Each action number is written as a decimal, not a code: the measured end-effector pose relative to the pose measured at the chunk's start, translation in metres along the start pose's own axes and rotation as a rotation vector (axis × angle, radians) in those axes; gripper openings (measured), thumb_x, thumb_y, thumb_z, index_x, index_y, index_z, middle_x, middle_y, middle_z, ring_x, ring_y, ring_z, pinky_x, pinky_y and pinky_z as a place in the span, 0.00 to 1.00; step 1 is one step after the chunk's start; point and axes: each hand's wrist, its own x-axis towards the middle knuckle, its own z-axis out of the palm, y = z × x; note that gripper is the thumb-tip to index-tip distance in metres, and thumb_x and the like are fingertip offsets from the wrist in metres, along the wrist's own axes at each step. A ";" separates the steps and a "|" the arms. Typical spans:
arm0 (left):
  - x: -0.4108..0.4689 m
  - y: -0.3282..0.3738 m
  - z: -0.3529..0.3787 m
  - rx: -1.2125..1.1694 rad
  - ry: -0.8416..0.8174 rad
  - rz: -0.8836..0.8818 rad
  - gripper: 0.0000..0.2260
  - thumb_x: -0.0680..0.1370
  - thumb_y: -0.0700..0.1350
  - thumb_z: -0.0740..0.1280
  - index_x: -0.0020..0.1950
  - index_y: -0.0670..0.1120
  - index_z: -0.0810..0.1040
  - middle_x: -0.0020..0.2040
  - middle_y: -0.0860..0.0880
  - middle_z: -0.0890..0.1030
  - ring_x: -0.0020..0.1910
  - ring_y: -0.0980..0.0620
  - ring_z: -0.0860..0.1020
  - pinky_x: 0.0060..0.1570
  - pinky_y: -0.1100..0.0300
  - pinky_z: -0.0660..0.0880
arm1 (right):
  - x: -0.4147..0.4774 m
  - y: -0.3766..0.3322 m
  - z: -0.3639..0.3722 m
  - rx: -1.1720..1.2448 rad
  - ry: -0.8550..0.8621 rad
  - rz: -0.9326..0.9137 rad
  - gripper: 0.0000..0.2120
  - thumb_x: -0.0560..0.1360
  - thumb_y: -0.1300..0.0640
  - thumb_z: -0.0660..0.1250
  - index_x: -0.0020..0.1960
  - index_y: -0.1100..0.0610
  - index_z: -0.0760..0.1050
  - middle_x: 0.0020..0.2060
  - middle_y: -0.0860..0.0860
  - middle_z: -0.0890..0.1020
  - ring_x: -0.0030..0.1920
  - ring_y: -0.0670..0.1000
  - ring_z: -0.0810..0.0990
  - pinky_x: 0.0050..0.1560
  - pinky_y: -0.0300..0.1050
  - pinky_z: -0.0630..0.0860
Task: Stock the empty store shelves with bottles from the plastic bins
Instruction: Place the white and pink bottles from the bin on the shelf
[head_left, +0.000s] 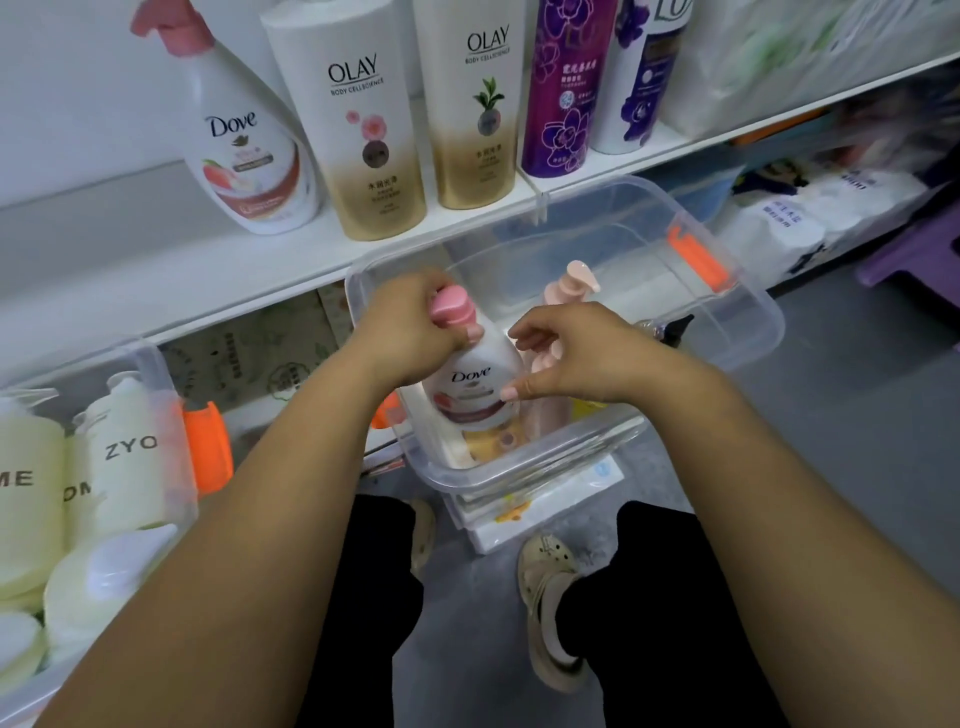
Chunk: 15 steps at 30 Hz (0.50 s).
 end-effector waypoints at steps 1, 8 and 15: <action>-0.003 0.001 -0.007 -0.061 0.044 -0.010 0.14 0.73 0.48 0.77 0.55 0.47 0.78 0.50 0.48 0.80 0.48 0.48 0.78 0.46 0.58 0.70 | 0.001 -0.003 0.001 0.011 0.024 -0.010 0.34 0.63 0.43 0.82 0.66 0.49 0.76 0.56 0.44 0.79 0.57 0.44 0.78 0.62 0.41 0.75; -0.026 0.008 -0.032 -0.514 0.309 -0.002 0.09 0.74 0.50 0.75 0.52 0.54 0.82 0.45 0.55 0.83 0.43 0.59 0.79 0.46 0.62 0.75 | 0.011 -0.014 -0.005 0.228 0.096 -0.080 0.34 0.67 0.44 0.80 0.69 0.43 0.71 0.58 0.40 0.80 0.59 0.40 0.78 0.58 0.40 0.77; -0.031 0.002 -0.040 -0.797 0.345 -0.008 0.13 0.74 0.50 0.76 0.57 0.51 0.81 0.49 0.50 0.86 0.49 0.55 0.83 0.50 0.57 0.77 | 0.019 -0.030 -0.009 0.377 0.080 -0.063 0.28 0.65 0.49 0.82 0.63 0.48 0.77 0.53 0.43 0.84 0.54 0.41 0.82 0.51 0.37 0.81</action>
